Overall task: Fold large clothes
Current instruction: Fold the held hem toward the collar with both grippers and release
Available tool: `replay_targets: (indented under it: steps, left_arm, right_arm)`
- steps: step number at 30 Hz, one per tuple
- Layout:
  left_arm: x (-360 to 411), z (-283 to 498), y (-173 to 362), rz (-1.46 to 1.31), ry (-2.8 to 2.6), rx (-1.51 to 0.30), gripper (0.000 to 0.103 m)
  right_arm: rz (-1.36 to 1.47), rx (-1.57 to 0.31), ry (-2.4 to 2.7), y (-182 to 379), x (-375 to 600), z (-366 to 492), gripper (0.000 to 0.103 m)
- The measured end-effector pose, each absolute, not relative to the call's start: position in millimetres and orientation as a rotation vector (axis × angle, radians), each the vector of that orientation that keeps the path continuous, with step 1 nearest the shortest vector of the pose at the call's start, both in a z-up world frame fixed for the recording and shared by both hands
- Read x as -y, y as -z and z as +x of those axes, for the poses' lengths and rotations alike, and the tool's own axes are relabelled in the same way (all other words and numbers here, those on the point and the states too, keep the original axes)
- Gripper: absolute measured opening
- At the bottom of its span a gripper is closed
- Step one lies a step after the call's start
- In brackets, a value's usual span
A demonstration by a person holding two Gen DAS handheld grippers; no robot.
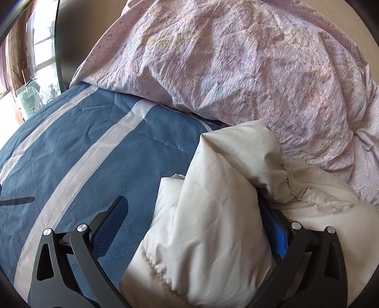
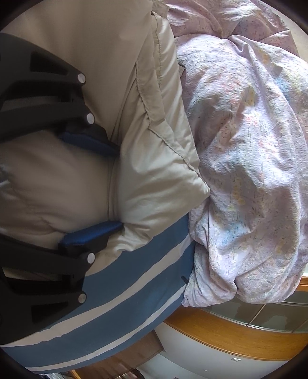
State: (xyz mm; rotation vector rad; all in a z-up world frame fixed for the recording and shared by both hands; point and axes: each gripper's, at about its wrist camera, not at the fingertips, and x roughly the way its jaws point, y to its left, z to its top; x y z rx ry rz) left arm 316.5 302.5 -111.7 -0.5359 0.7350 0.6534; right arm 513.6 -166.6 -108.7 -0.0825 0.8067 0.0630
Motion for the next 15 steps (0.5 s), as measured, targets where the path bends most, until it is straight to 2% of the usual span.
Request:
replay_targets:
  steps: [3, 5, 7, 11, 15]
  left_arm:
    - [-303, 292, 98, -0.583, -0.623, -0.709, 0.102]
    - [-306, 265, 85, -0.625, -0.585, -0.651, 0.102]
    - [-309, 235, 74, -0.656, -0.559, -0.602, 0.102]
    - [-311, 181, 70, -0.719, -0.555, -0.571, 0.102]
    - [-311, 143, 89, -0.858, -0.524, -0.566, 0.102]
  right_arm:
    - [0.038, -0.809, -0.085, 92, 189, 500, 0.059]
    - [0.174, -0.784, -0.102, 74, 214, 483, 0.065]
    - [0.29, -0.758, -0.081, 56, 245, 461, 0.077]
    - [0.453, -0.818, -0.05, 51, 293, 427, 0.078]
    - [0.684, -0.949, -0.098, 83, 324, 408, 0.078]
